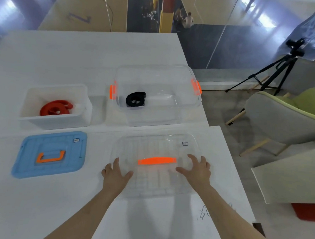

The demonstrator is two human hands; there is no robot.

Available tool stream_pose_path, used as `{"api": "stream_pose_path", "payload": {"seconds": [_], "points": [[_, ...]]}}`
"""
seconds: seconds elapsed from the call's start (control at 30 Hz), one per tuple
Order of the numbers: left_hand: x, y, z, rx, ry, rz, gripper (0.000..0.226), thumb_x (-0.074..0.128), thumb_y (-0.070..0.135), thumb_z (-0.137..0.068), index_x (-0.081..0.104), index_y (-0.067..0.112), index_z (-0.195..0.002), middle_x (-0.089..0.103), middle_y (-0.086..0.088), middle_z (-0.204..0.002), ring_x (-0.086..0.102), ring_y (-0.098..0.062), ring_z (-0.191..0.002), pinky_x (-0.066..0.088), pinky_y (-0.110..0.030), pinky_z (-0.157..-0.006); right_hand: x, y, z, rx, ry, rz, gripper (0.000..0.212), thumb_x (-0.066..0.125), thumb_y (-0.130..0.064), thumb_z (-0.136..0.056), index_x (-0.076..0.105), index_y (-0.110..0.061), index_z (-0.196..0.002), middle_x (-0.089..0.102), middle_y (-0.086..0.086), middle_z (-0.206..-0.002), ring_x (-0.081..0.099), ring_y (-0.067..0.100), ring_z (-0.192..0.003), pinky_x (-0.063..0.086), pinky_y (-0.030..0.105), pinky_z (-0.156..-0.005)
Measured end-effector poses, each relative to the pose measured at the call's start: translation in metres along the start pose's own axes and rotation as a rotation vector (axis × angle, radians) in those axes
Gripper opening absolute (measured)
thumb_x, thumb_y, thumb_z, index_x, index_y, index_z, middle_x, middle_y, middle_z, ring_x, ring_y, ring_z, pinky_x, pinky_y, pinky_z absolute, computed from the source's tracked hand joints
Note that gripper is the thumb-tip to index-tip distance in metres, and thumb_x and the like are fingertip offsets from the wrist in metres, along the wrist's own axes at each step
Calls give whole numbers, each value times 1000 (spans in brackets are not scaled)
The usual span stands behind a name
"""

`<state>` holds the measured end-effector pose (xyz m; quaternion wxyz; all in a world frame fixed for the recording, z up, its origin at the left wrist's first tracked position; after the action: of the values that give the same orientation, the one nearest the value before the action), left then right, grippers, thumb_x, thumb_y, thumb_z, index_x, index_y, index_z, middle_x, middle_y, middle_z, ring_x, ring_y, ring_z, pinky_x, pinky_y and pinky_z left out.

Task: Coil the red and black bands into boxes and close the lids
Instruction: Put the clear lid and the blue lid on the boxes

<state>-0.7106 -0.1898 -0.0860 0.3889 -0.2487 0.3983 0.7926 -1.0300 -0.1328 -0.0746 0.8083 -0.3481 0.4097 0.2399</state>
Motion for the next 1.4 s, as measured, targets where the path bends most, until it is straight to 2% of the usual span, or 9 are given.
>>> {"api": "stream_pose_path", "payload": {"seconds": [0.2, 0.4, 0.57, 0.73, 0.9, 1.07, 1.2, 1.3, 1.4], "points": [[-34, 12, 46, 107, 121, 57, 91, 71, 52, -92, 23, 23, -164, 23, -23, -166, 19, -41, -151, 27, -52, -120, -28, -2, 53, -24, 157, -161, 81, 75, -70, -80, 47, -38, -149, 29, 14, -166, 23, 36, -152, 30, 53, -120], [-66, 35, 76, 215, 268, 110, 83, 72, 50, -92, 32, 25, -160, 21, -22, -166, 20, -43, -149, 27, -55, -119, -65, -19, 79, -93, 303, -299, 69, 79, -64, -80, 55, -38, -140, 28, 11, -168, 21, 32, -153, 33, 53, -119], [-99, 75, 65, 256, 356, 127, 79, 70, 52, -92, 34, 27, -158, 20, -20, -167, 19, -42, -151, 28, -57, -120, -97, -46, 57, -155, 340, -371, 60, 80, -62, -80, 56, -42, -131, 28, 8, -168, 19, 30, -154, 37, 52, -118], [-129, 119, 29, 264, 387, 113, 82, 70, 53, -92, 32, 25, -159, 23, -22, -164, 22, -43, -148, 31, -57, -117, -129, -73, -1, -251, 359, -354, 57, 80, -61, -81, 57, -39, -128, 39, 9, -161, 28, 31, -149, 35, 53, -119], [-148, 163, -20, 222, 387, 167, 73, 68, 47, -95, 35, 27, -157, 24, -22, -164, 20, -42, -148, 30, -55, -118, -154, -104, -66, -286, 312, -293, 48, 75, -58, -86, 61, -33, -124, 42, 10, -156, 30, 33, -145, 37, 51, -116], [-159, 194, -76, 153, 396, 168, 68, 68, 44, -95, 40, 26, -155, 36, -23, -156, 29, -43, -142, 35, -52, -114, -172, -136, -130, -338, 277, -181, 48, 70, -61, -88, 61, -31, -124, 52, 8, -141, 42, 37, -133, 43, 50, -109], [-164, 213, -119, 153, 369, 137, 70, 68, 44, -94, 41, 21, -154, 48, -23, -146, 38, -42, -138, 34, -45, -110, -181, -157, -175, -352, 272, -144, 49, 68, -58, -90, 59, -28, -127, 55, 8, -139, 45, 39, -130, 43, 51, -107], [-167, 220, -143, 137, 364, 127, 72, 67, 42, -95, 36, 19, -156, 46, -21, -150, 36, -42, -140, 33, -45, -111, -179, -166, -200, -364, 209, -126, 50, 66, -55, -92, 55, -27, -132, 51, 7, -143, 42, 37, -132, 40, 50, -110], [-168, 225, -157, 118, 369, 35, 77, 67, 46, -95, 32, 20, -158, 42, -20, -154, 35, -43, -142, 35, -51, -112, -172, -163, -211, -401, 108, -26, 62, 62, -59, -94, 46, -30, -147, 31, 13, -163, 29, 38, -147, 34, 52, -119]]}}
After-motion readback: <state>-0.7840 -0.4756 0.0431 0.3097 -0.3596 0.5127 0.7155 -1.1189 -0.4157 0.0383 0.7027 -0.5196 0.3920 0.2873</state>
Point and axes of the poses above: each hand's wrist, its own z-axis away from the middle knuckle, its own x-axis out of the palm, y = z × x, the point moved 2 cm from there along -z, towards the middle knuckle
